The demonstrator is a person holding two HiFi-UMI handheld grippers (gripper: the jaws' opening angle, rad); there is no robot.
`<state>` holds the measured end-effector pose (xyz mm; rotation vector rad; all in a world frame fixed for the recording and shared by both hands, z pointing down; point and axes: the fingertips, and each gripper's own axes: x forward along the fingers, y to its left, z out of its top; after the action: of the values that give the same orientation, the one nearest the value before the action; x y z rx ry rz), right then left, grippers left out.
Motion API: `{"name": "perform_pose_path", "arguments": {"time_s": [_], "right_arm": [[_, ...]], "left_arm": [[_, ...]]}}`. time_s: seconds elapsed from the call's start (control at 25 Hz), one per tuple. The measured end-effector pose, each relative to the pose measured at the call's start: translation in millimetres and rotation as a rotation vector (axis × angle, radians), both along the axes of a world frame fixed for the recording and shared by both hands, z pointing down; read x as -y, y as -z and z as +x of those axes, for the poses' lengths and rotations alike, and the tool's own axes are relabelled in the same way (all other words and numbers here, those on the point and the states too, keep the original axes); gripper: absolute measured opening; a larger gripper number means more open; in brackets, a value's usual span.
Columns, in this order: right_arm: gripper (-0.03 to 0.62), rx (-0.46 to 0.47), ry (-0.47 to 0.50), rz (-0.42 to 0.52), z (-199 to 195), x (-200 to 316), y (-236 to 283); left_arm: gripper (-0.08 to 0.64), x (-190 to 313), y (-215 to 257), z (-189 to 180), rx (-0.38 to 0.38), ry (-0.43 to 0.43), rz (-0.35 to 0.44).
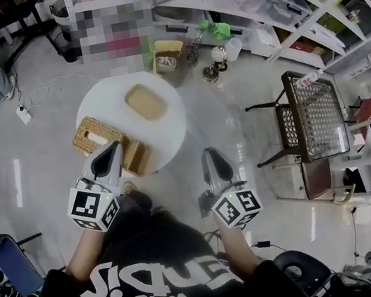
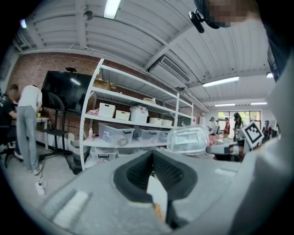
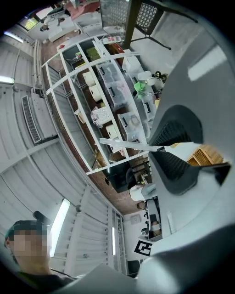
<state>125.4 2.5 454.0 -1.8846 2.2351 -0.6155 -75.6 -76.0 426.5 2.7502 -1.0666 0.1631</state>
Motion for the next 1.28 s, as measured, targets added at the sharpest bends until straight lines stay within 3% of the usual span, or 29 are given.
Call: {"name": "perform_pose_path", "arguments": {"time_s": [0.24, 0.64, 1.28], "right_arm": [[0.037, -0.054, 0.028, 0.007, 2, -29, -3], [0.035, -0.096, 0.096, 0.012, -29, -57, -4], [0.035, -0.098, 0.113, 0.022, -47, -65, -9]], "left_arm": [[0.002, -39, -3, 1, 0.006, 0.039, 0.005], [0.002, -73, -13, -25, 0.017, 0.111, -0.006], [0.002, -79, -12, -33, 0.004, 0.113, -0.007]]}}
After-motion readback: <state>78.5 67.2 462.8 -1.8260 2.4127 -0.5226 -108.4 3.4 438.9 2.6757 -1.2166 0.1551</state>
